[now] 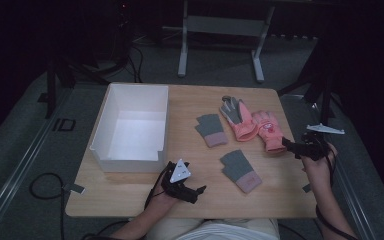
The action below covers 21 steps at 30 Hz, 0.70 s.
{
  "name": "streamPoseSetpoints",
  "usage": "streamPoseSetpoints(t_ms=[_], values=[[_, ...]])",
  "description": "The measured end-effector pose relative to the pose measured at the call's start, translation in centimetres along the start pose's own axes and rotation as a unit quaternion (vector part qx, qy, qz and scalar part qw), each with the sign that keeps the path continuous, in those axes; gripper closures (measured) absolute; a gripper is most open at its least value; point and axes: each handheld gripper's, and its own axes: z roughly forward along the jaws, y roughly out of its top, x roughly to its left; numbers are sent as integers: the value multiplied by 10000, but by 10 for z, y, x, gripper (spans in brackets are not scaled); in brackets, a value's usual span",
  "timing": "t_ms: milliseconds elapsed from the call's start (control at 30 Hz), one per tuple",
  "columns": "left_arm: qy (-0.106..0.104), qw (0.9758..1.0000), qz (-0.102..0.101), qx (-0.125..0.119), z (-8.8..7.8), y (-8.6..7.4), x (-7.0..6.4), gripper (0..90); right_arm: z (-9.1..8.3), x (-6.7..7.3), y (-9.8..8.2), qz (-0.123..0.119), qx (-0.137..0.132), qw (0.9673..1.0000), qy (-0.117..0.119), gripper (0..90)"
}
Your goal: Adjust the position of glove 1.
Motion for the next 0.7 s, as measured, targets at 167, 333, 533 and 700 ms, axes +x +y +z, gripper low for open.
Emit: streamPoseSetpoints(t_ms=[167, 333, 533, 700], values=[[8, 10000, -15, 1, 0, 0, 0, 0, 2, 13, 18, -63, -18, 9997, 243, 124], [-43, 10000, -71, -10, 0, 0, 2, 0, 4, 28, 33, -317, 61, 9981, 517, 113], [-26, 10000, -27, -16, 0, 0, 0, 0, 5, 43, 47, -503, -168, 9956, 768, 159], [-28, 10000, -17, -33, 0, 0, 0, 0, 10, 60, 61, -794, -230, 9924, 911, 220]])
